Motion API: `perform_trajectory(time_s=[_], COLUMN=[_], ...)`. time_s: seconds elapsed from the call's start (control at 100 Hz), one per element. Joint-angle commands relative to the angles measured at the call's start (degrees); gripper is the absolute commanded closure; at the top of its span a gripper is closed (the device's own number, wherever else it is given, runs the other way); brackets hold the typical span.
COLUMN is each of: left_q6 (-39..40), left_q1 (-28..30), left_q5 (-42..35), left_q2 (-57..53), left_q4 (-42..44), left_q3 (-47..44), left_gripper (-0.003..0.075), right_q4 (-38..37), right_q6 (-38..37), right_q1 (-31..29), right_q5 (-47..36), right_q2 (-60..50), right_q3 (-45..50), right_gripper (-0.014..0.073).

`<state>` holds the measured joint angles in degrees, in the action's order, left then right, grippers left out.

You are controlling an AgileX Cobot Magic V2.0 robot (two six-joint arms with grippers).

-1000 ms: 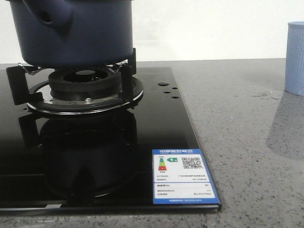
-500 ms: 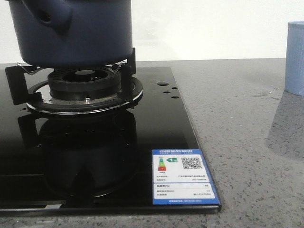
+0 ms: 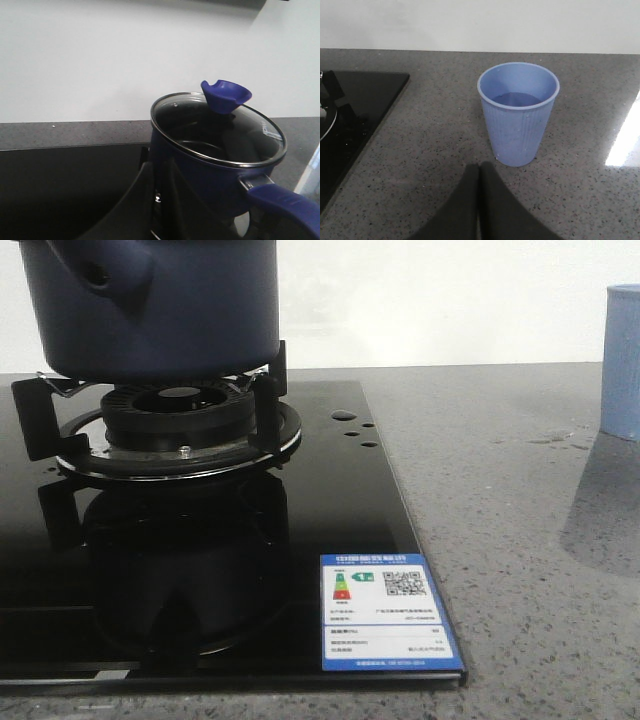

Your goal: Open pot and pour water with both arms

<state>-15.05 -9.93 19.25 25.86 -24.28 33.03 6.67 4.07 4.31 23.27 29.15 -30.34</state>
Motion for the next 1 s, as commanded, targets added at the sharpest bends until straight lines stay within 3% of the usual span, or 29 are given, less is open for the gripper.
perform_trajectory(time_s=[0.0, 0.08, 0.22, 0.27, 0.32, 0.65, 0.99], left_q6=[-0.3, -0.3, -0.3, -0.3, -0.3, -0.3, -0.3], left_q1=[-1.6, -2.4, -3.6, -4.0, -4.7, -11.3, -18.6], left_q5=[-4.5, -6.0, -8.0, -8.7, -9.4, -18.5, -28.1], left_q2=[1.2, 1.8, 2.0, 2.0, 2.0, 11.1, 28.0], left_q4=[-0.6, -0.8, -1.3, -1.6, -1.6, -1.9, -0.6], left_q3=[2.1, 2.1, 2.1, 2.1, 2.1, 2.2, 8.8], left_gripper=[0.0675, 0.0559, 0.0284, 0.0227, 0.0222, 0.0260, 0.0218], right_q4=[-0.7, -0.7, -0.7, -0.7, -0.6, 1.3, 1.4], right_q6=[0.7, 0.7, 0.7, 0.7, 0.7, 0.7, 0.7], right_q1=[0.1, 0.1, 0.1, 0.1, 0.1, 0.1, 0.1], right_q5=[-3.4, -3.3, -2.5, -2.6, -2.5, -2.5, -2.5], right_q2=[0.6, 0.6, 0.6, 0.6, 0.6, 0.6, 0.6], right_q3=[-2.2, -2.2, -2.2, -2.2, -2.2, -2.2, -2.2], right_gripper=[0.0627, 0.0526, 0.0190, 0.0104, 0.0064, 0.0061, 0.0061])
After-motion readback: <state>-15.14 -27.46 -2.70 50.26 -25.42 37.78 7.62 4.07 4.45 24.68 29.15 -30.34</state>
